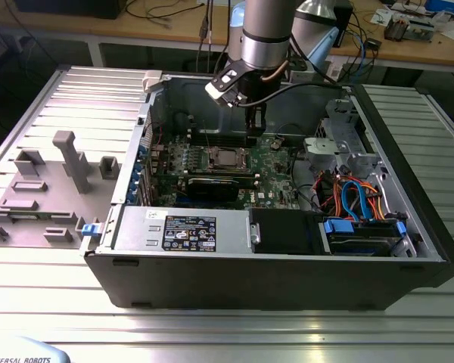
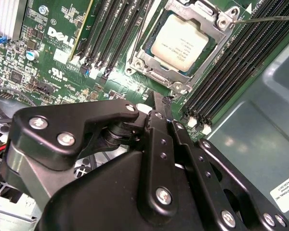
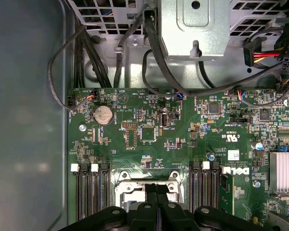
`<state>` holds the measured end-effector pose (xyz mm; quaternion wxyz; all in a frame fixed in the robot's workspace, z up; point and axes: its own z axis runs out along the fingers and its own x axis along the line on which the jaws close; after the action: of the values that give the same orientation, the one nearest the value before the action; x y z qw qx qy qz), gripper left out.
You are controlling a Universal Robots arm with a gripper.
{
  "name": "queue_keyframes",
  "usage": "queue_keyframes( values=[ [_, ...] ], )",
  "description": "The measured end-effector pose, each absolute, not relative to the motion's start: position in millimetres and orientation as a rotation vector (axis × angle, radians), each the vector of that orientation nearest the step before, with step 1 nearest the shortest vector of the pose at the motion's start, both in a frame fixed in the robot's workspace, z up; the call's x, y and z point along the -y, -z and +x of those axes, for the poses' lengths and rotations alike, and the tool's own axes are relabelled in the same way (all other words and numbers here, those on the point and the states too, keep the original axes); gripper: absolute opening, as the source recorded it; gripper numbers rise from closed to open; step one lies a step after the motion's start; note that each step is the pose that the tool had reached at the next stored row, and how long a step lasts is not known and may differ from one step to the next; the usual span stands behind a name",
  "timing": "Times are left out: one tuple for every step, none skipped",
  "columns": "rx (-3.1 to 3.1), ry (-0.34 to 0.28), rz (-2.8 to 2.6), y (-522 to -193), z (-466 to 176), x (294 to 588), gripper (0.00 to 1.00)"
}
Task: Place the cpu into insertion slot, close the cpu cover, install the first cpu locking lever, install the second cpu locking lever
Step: 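Close the cpu cover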
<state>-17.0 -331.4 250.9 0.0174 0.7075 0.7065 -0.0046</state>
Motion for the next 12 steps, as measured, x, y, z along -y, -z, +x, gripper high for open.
queue_keyframes(
  values=[
    [-2.195, 0.014, 2.198, -251, -17, 331, 0.11],
    [-2.195, 0.014, 2.199, -251, -18, 331, 0.11],
    [-2.195, 0.014, 2.198, -250, -18, 331, 0.11],
    [-2.195, 0.014, 2.198, -250, -20, 331, 0.11],
    [-2.195, 0.014, 2.198, -249, -21, 331, 0.11],
    [-2.195, 0.014, 2.198, -248, -23, 331, 0.11],
    [-2.196, 0.014, 2.198, -247, -25, 331, 0.11],
    [-2.196, 0.014, 2.198, -245, -27, 331, 0.11],
    [-2.196, 0.013, 2.198, -244, -29, 331, 0.11],
    [-2.197, 0.013, 2.198, -242, -32, 331, 0.11],
    [-2.197, 0.013, 2.197, -241, -34, 331, 0.11],
    [-2.198, 0.013, 2.197, -240, -36, 331, 0.11]
  ],
)
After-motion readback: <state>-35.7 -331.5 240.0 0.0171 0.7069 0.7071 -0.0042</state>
